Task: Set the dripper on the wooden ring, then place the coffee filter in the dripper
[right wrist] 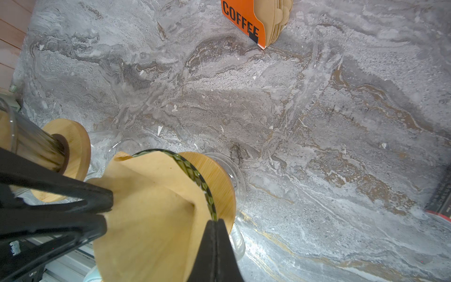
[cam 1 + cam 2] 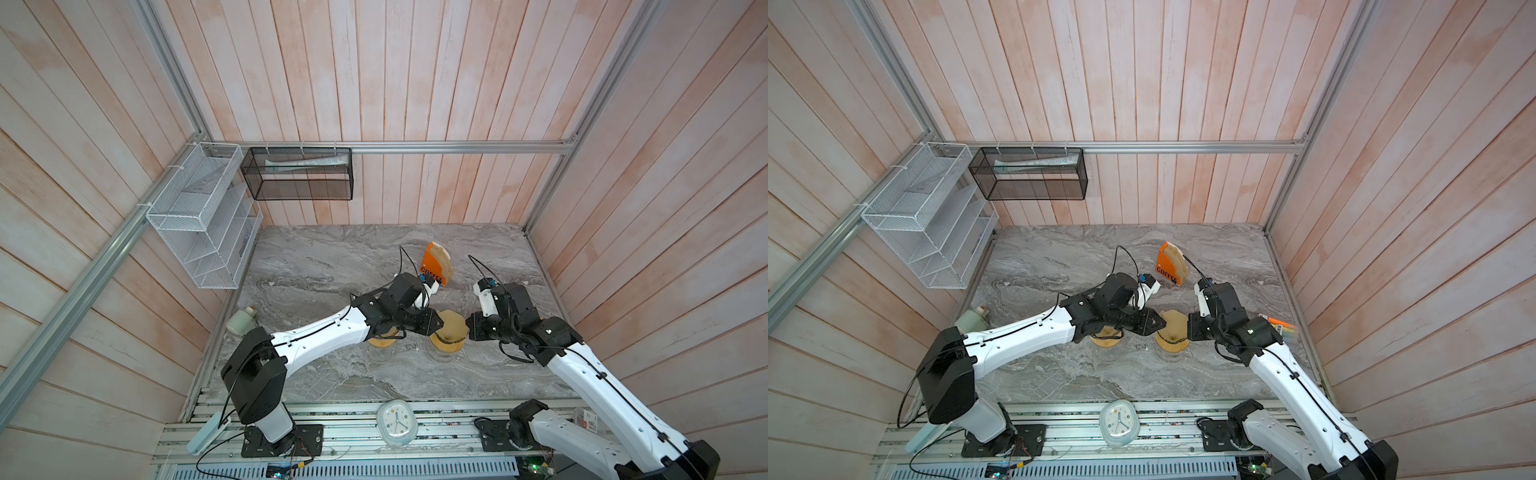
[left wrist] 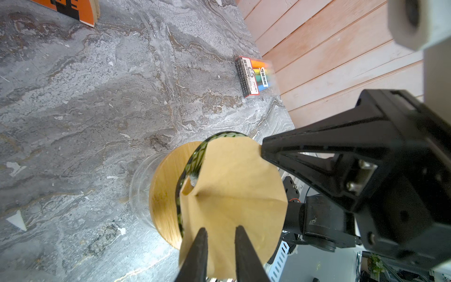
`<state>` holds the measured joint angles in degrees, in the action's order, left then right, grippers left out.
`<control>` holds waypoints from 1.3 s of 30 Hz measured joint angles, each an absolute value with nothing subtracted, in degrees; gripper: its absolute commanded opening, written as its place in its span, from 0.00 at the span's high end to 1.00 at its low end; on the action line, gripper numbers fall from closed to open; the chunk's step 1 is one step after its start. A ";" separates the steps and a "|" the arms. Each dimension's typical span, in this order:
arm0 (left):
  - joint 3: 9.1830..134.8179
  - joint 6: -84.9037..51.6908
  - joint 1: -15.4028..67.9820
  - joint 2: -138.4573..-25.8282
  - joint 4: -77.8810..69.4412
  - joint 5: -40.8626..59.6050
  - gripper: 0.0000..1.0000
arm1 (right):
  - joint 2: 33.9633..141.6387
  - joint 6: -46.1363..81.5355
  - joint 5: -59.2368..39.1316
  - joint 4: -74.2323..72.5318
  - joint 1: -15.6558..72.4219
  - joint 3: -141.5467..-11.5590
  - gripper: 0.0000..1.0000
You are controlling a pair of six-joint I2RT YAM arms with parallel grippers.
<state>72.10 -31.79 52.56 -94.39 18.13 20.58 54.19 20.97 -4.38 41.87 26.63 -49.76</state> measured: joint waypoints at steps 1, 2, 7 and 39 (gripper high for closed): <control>72.10 -31.79 52.56 -94.41 18.09 20.58 0.76 | 54.19 20.97 -4.38 41.85 26.63 -49.76 1.00; 72.10 -31.79 52.56 -94.41 18.06 20.58 0.76 | 54.19 20.97 -4.38 41.85 26.63 -49.76 1.00; 72.10 -31.79 52.56 -94.45 18.00 20.60 0.76 | 54.19 20.97 -4.38 41.85 26.63 -49.74 1.00; 72.42 -32.21 52.56 -94.43 17.98 20.71 0.76 | 54.19 20.97 -4.56 42.22 26.63 -52.05 1.00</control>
<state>72.42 -32.21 52.56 -94.43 17.98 20.71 54.19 20.97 -4.56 42.22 26.63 -52.05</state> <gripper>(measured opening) 0.238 0.042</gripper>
